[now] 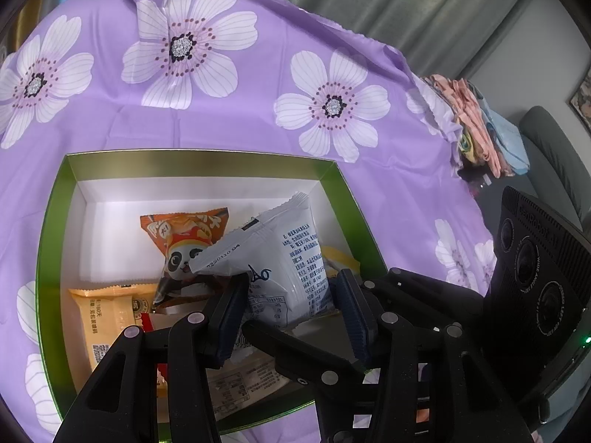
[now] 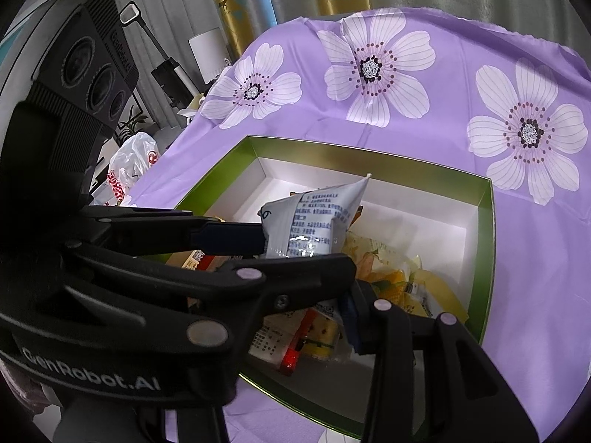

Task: Organize snacks
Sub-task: 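Lower the peanut bag into the box and open the right gripper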

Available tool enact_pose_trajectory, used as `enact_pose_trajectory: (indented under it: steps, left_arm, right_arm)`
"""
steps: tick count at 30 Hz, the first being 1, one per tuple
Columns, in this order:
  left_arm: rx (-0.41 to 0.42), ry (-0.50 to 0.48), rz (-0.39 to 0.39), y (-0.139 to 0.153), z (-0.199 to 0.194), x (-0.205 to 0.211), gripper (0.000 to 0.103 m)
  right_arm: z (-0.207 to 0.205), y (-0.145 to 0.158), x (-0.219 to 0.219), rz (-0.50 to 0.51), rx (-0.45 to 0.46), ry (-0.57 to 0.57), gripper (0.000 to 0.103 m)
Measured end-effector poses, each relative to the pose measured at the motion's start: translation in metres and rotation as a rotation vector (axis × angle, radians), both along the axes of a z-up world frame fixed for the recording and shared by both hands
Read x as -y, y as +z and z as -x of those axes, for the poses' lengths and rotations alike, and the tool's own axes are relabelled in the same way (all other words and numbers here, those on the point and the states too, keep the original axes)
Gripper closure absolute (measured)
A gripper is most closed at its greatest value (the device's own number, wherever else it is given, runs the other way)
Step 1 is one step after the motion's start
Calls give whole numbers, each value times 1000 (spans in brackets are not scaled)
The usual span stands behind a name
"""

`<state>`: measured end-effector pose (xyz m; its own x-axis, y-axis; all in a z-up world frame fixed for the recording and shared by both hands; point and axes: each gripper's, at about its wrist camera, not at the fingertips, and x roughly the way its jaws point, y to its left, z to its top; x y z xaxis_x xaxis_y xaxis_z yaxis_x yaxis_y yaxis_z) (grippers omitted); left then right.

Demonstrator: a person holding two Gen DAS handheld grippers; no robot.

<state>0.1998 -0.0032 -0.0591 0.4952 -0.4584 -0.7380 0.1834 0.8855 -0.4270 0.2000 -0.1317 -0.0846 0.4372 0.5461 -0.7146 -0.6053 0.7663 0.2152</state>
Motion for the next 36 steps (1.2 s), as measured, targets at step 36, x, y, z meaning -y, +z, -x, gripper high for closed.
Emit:
enact_pose_trajectory:
  steps: [36]
  left_arm:
    - [5, 8, -54, -1, 1, -1, 53]
  right_arm:
    - [-3, -4, 1, 6, -6, 0, 57]
